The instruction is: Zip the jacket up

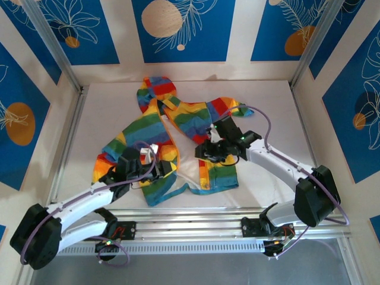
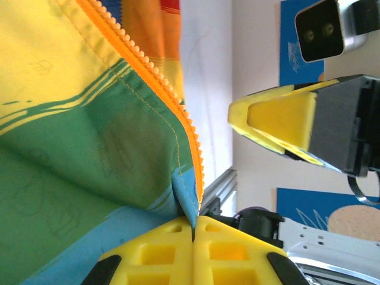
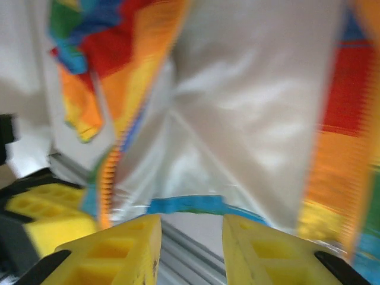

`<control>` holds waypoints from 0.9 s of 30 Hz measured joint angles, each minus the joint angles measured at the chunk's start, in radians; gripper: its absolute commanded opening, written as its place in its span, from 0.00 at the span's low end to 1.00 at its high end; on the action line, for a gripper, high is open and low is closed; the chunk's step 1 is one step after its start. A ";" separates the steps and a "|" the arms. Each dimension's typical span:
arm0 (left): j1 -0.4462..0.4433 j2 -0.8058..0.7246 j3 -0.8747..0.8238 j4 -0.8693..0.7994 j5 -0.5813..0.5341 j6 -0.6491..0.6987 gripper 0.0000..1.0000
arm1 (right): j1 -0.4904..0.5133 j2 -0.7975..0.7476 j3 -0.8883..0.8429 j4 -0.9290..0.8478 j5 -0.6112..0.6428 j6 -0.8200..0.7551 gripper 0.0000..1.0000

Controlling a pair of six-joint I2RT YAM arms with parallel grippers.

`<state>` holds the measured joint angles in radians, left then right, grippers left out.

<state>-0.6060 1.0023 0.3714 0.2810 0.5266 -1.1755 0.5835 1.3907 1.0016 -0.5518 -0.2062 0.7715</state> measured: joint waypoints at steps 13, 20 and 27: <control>0.000 0.043 -0.002 -0.091 -0.038 0.052 0.00 | -0.007 0.096 -0.121 -0.201 0.100 -0.076 0.32; 0.000 0.080 -0.003 -0.086 -0.037 0.052 0.00 | 0.000 0.214 -0.122 -0.160 0.121 -0.076 0.33; 0.000 0.135 -0.002 -0.085 -0.023 0.060 0.00 | 0.022 0.249 -0.106 -0.117 0.124 -0.083 0.08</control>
<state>-0.6060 1.1374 0.3695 0.1959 0.5037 -1.1160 0.6052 1.6398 0.8959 -0.6689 -0.0822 0.6884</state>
